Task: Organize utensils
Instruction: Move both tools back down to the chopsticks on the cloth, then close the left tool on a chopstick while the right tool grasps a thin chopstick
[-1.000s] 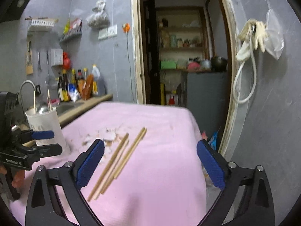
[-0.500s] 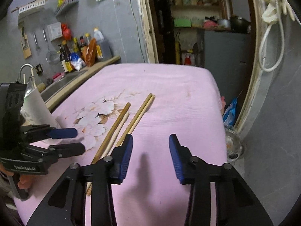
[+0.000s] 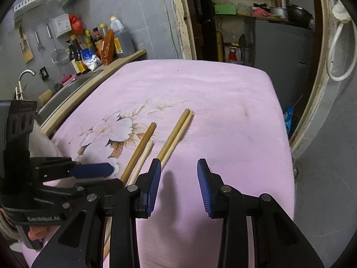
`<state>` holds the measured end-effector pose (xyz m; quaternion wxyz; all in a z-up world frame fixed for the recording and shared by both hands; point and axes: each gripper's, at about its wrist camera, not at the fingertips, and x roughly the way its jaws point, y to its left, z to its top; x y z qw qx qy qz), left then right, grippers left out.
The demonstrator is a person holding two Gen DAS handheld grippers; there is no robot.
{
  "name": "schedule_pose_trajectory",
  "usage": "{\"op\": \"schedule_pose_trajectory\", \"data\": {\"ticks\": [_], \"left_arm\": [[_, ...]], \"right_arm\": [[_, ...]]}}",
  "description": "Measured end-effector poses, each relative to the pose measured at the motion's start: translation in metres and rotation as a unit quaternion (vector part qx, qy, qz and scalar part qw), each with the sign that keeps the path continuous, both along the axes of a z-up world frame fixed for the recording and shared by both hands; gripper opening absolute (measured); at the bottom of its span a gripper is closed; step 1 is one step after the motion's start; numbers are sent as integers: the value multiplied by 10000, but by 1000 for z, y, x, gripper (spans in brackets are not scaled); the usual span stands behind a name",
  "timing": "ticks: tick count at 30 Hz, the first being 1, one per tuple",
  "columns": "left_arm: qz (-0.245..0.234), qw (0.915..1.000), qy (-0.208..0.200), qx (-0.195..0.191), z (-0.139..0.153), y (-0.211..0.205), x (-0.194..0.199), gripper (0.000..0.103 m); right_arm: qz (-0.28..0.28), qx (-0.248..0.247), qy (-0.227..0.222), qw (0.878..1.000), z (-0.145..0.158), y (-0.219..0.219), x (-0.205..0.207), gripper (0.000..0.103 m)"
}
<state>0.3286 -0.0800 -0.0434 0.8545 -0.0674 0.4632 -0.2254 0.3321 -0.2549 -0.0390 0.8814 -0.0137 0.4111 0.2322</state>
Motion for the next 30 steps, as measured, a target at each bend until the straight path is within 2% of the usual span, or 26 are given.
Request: {"op": "schedule_pose_trajectory", "data": {"ticks": [3,8,14,24,30], "left_arm": [[54,10000,22,23,-1,2,4,26],[33,9999,-31,167,0,-7,5,25],[56,10000,20,34,-2,-2,5,23],[63,9999,74,-93,-3,6,5,21],[70,9999,89,-122,-2,7,4,21]], "right_arm": [[20,-155,56,9999,-3,6,6,31],[38,-348,189,9992,-7,16,15,31],[3,-470,279,9985,-9,17,23,31],[-17,-321,395,9987,-7,20,38,31],[-4,-502,446,9977,-10,29,46,31]]}}
